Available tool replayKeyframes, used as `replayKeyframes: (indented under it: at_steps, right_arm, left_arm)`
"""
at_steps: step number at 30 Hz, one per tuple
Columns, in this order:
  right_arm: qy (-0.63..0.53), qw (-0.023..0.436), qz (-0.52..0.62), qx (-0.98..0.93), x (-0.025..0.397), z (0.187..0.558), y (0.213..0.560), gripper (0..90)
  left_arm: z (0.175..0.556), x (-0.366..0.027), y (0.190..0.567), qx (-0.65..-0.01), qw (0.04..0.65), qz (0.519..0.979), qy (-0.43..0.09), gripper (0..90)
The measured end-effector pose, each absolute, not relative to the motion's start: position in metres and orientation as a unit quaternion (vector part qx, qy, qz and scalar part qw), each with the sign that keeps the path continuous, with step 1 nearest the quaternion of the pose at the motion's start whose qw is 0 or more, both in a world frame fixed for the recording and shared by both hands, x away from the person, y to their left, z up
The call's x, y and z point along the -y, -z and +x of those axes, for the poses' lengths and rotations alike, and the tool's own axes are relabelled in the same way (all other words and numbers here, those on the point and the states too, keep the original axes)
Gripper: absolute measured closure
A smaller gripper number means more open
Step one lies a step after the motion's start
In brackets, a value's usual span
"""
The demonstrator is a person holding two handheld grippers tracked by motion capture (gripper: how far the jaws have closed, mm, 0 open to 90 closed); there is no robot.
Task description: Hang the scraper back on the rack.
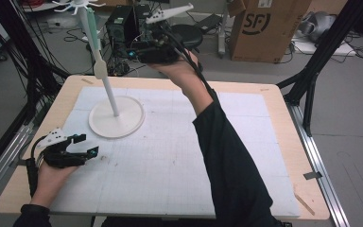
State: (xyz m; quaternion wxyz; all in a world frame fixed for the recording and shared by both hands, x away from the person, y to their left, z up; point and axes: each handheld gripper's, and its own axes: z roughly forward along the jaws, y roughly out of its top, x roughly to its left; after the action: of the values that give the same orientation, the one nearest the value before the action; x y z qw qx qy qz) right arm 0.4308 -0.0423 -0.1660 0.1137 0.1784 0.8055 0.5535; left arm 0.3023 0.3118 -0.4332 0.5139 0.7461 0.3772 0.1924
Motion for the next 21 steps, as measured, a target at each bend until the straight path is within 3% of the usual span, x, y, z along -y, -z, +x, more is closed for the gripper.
replayKeyframes:
  at_steps: [16,21]
  right_arm:
    - [-0.55,0.147,0.232,-0.789,0.178,0.383,0.26,29.5]
    - [-0.548,0.149,0.259,-0.781,0.213,0.37,0.294,25.1]
  left_arm:
    - [0.303,-0.315,0.433,-0.386,0.512,0.741,-0.199,20.4]
    - [0.303,-0.315,0.433,-0.388,0.511,0.74,-0.201,20.4]
